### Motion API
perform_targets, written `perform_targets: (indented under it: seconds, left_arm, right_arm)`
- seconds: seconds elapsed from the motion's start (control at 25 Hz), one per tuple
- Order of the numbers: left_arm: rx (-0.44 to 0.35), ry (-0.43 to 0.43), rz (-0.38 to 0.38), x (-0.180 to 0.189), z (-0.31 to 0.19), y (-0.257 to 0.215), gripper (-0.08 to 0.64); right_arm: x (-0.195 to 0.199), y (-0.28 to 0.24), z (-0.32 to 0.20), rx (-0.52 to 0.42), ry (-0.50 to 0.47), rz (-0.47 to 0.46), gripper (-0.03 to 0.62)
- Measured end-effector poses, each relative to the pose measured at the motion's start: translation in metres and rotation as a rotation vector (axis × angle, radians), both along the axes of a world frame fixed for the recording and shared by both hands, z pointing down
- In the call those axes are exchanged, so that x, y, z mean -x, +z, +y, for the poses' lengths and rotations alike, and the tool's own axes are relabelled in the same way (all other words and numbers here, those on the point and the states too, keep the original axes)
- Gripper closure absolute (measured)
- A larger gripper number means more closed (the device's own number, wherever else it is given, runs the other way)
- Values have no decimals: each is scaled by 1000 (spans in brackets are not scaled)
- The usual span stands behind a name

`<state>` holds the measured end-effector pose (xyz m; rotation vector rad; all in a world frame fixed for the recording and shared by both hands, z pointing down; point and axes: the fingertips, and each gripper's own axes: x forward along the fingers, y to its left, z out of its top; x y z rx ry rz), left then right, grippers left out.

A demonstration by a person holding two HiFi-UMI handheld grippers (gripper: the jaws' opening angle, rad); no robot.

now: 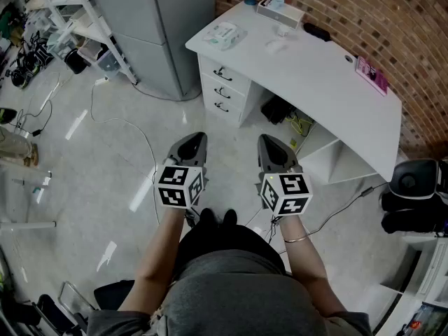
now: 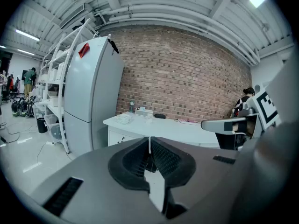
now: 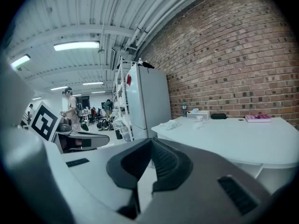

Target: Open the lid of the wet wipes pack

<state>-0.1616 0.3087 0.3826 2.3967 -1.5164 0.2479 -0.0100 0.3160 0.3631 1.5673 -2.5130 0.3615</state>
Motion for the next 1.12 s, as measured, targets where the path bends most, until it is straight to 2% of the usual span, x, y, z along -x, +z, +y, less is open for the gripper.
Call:
perform_targets:
  seconds: [0.48, 0.76, 0.88, 1.12]
  left_arm:
    - [-13, -15, 2, -12, -1, -5, 528]
    - [-12, -17, 7, -17, 2, -3, 525]
    - [-8, -22, 10, -17, 2, -3, 491]
    - [-9, -30, 13, -18, -1, -6, 458]
  right_arm:
    - [-16, -6, 0, -29, 0, -53, 586]
    - [-24, -3, 0, -23, 10, -45, 584]
    - [-25, -5, -2, -21, 8, -43, 549]
    - [-25, -4, -3, -15, -6, -41, 524]
